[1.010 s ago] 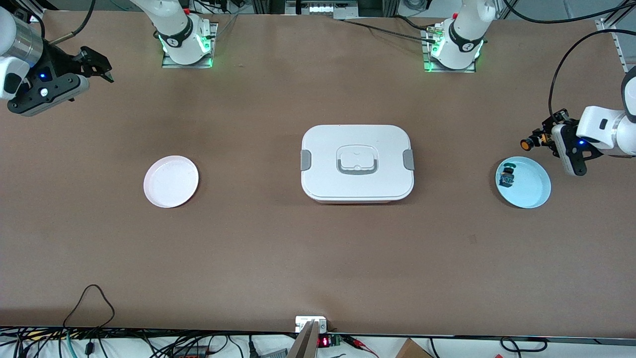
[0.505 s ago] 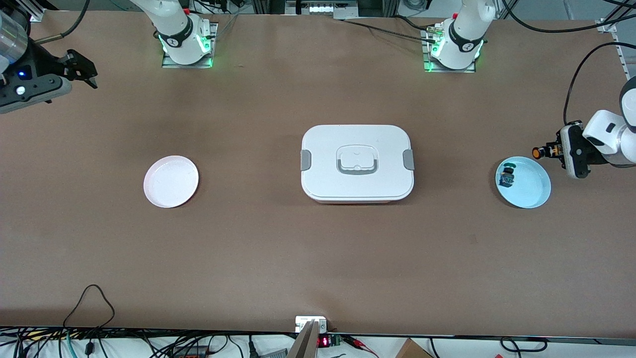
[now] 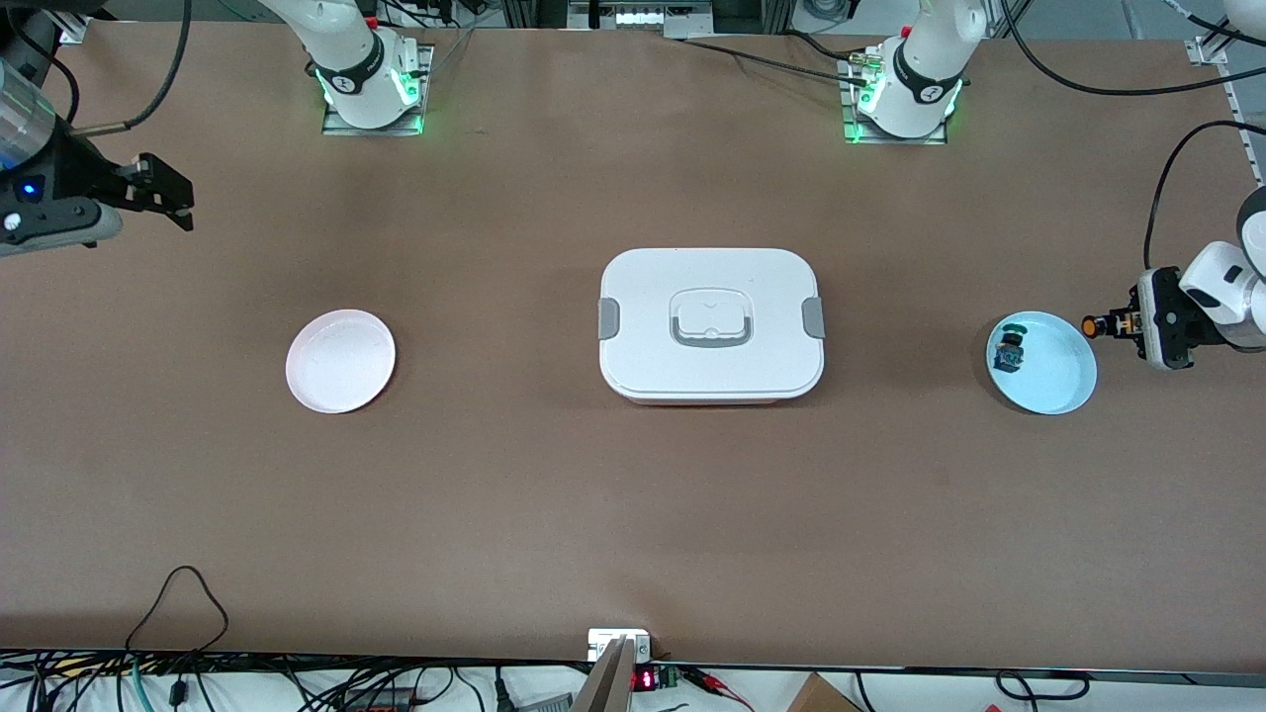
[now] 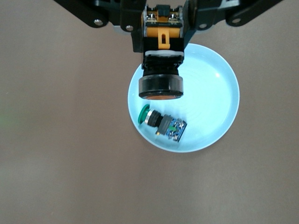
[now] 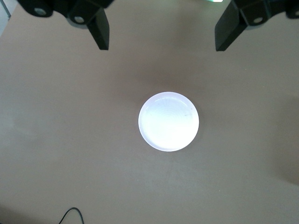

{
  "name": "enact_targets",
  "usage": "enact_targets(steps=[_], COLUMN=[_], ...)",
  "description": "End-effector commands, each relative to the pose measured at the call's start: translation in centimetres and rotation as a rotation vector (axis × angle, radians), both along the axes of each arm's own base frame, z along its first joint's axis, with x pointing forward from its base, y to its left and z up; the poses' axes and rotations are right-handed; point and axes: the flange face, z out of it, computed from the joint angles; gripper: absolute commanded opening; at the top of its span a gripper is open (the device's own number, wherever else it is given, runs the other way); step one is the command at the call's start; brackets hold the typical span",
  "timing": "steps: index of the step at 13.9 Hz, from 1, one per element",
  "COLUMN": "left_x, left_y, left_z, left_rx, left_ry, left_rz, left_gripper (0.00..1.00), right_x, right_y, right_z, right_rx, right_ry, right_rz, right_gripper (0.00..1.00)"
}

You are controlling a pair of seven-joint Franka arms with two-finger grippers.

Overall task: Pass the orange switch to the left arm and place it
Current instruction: 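Move the held switch with the left gripper over the blue plate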

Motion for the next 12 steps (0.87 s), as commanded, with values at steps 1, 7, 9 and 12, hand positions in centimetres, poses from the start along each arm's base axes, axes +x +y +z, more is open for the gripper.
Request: enact_targets(steps=[1,7,9,12], left_x=[0.0,-0.6,-0.7,-1.1], left_y=[1.2,3.4,3.6,2.7], left_z=[-1.6,-6.1,-7.4,-9.0], left_rx=[0.011,0.018,0.010,-0.005], left_ry=[-0.027,-0.031,-0.064,-0.058], left_rz=[-0.068,-0.080,-0.097,-0.102], left_gripper=[0.00,0.00,0.00,0.00], right_x=[0.1,-0.7,-1.3,-1.6], right_y=[0.3,0.3,-1.0,-2.3], right_z=[0.6,0.6,0.8,0.7], right_rx=[0.066,0.119,0.132,0.159], right_ry=[-0.007,0.042,0.069,0.095], right_rz=[-0.015,-0.044,-0.073,-0.088], right_gripper=[1.00,1.00,1.00,1.00])
